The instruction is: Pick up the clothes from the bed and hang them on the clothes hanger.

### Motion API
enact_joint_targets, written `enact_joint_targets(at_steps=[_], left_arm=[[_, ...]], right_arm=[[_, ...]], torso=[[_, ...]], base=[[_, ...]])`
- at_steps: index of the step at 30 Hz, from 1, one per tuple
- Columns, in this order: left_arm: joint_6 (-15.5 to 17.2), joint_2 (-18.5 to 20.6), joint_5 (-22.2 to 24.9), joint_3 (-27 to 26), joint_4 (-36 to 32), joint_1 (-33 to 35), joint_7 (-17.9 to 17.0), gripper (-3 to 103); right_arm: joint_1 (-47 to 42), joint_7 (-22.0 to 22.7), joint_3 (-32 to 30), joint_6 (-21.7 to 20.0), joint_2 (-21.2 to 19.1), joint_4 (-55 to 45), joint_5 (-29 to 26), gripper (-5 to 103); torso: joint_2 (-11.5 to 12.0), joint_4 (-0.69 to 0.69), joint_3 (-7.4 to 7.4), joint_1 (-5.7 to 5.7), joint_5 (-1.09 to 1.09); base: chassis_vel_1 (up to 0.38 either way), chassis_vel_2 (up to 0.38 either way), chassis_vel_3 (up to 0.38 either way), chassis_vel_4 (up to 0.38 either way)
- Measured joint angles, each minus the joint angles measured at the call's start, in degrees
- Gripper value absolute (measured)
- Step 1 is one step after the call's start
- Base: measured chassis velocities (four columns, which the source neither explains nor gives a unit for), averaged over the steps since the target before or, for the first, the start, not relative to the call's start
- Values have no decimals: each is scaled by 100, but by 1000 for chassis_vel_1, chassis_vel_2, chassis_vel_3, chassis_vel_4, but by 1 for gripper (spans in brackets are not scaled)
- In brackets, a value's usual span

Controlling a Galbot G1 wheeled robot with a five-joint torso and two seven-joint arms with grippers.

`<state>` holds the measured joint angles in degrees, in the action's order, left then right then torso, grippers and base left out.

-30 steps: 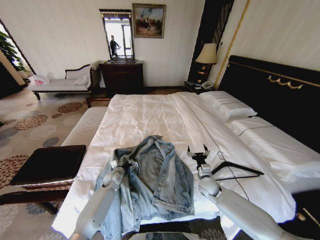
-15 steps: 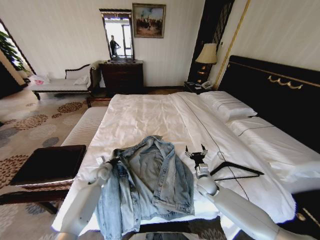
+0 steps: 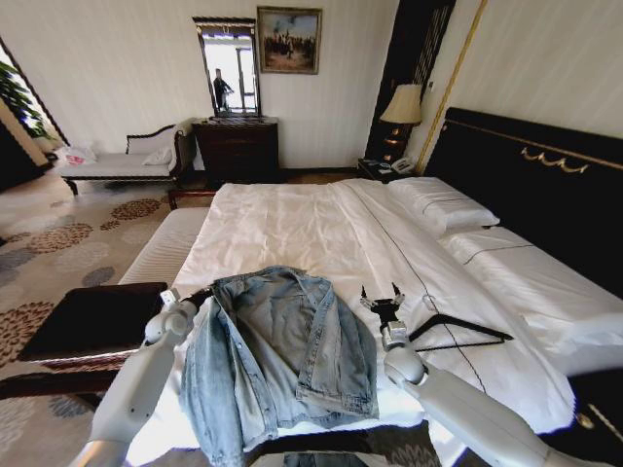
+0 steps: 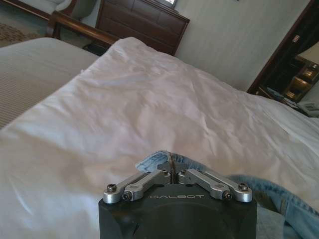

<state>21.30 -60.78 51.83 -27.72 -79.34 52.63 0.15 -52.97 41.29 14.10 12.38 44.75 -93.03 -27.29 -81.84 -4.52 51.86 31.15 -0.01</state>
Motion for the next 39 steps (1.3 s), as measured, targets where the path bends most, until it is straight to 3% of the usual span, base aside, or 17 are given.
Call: enact_joint_targets(at_steps=[6,8,14,18,25,29,31,34,37,39], left_arm=[[318,189,-84,-333,-161,208,127,2],[72,107,-395,-231,21,300,152,2],[-84,-156,-601,-150,174,317,-33,0],[-141,-168,-704,-239,-6,520,-137,9],[-344,-131,-1108,-827,-1234,1297,-169,41],[-430,-135,-1482,-1065,-2003,1736,-142,52],[-447,-166,-1646,-1183,-2560,1996,-147,63],[-451,-220,-1710,-1286,-3078,2235,-208,68],[-493,-322,-1744,-1422,-3860,2472,-359,85],[-516,-341,-1771,-1443,-4036,2497,-393,89]], right_arm=[[-54,-2,-28,0,-37,-60,10,100],[-43,0,-22,0,-13,10,-19,100],[110,95,103,-23,48,63,-284,100],[157,180,98,-67,67,4,-510,100],[134,222,-66,-94,55,-48,-711,100],[183,249,-107,-124,86,-76,-1173,100],[245,376,-119,-175,133,-160,-1673,100],[303,498,-132,-208,181,-233,-2133,100],[410,561,-179,-208,210,-254,-2623,100],[429,566,-204,-208,209,-247,-2730,100]], torso=[[0,0,0,0,3],[0,1,-1,-2,2],[0,0,-1,-1,2],[0,0,0,-1,0],[0,0,-1,-2,2],[0,0,0,-1,2],[0,1,0,-1,2],[0,1,0,-1,2],[0,1,0,-2,2],[0,1,0,-1,1]], base=[[0,0,0,0],[0,0,0,0],[0,0,0,0],[0,0,0,0],[0,0,0,0],[0,0,0,0],[0,0,0,0],[0,0,0,0],[0,0,0,0],[0,0,0,0]])
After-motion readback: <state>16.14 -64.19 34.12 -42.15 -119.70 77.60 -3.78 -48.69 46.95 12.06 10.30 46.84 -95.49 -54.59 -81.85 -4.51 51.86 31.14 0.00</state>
